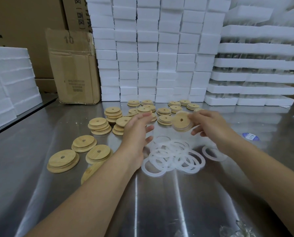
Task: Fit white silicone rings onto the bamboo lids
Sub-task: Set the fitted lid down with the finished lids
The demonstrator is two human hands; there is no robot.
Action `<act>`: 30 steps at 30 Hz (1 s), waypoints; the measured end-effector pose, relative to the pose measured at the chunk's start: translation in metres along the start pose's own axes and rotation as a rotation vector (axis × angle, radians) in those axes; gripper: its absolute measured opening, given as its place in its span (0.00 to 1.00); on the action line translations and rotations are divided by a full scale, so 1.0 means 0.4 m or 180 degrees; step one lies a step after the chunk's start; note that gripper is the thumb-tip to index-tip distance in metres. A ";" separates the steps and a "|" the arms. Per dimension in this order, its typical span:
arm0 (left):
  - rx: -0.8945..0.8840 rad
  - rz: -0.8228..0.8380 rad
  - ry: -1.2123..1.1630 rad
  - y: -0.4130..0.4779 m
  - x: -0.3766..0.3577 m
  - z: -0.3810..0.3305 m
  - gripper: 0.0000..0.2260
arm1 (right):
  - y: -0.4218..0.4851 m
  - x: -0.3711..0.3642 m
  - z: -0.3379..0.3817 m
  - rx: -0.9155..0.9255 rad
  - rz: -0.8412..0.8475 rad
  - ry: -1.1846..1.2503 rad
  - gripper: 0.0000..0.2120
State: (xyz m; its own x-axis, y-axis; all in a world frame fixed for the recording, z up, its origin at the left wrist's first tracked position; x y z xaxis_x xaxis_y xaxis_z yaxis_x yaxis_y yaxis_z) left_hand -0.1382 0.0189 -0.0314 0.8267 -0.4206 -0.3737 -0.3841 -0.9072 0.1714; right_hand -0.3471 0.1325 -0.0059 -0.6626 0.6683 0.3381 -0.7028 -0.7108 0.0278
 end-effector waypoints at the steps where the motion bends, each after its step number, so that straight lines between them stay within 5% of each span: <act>1: 0.0016 -0.0083 -0.0008 0.002 0.005 -0.001 0.07 | 0.014 0.029 -0.017 -0.0130 -0.0155 -0.0082 0.10; 6: 0.0050 -0.0227 0.0094 0.001 0.012 0.002 0.06 | 0.061 0.122 -0.096 -0.0641 -0.0630 -0.1244 0.16; 9: 0.0018 -0.0190 0.0162 -0.001 0.010 0.005 0.04 | 0.065 0.123 -0.098 -0.0514 -0.0899 -0.2067 0.14; 14: 0.0000 -0.0218 0.0385 -0.008 0.009 0.006 0.05 | 0.057 0.091 -0.063 -0.0030 -0.0913 -0.2375 0.02; 18: -0.0074 -0.0182 0.0597 -0.009 0.007 0.003 0.07 | 0.057 0.058 -0.055 0.0247 -0.0711 -0.2578 0.05; 23: -0.0154 -0.0099 0.0759 -0.016 0.002 -0.006 0.08 | 0.028 0.002 -0.060 0.0443 0.0362 -0.3052 0.32; 30: -0.0767 0.0010 0.1474 0.005 0.005 -0.027 0.11 | 0.025 -0.009 -0.059 0.0450 0.0483 -0.3083 0.31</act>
State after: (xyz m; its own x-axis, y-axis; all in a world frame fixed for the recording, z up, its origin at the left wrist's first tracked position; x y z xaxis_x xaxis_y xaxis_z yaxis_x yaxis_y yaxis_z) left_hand -0.1326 0.0163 -0.0219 0.9418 -0.3308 0.0600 -0.3266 -0.8577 0.3971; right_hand -0.3579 0.1281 -0.0290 -0.2008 0.1450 0.9688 -0.5488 -0.8359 0.0114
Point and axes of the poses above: each hand's wrist, its own y-axis towards the middle knuckle, its own x-axis out of the back of the hand, z = x × y, the point moved 6 cm from there along y, towards the middle knuckle, and after that the axes turned 11 degrees about -x, right-handed, at the moved point
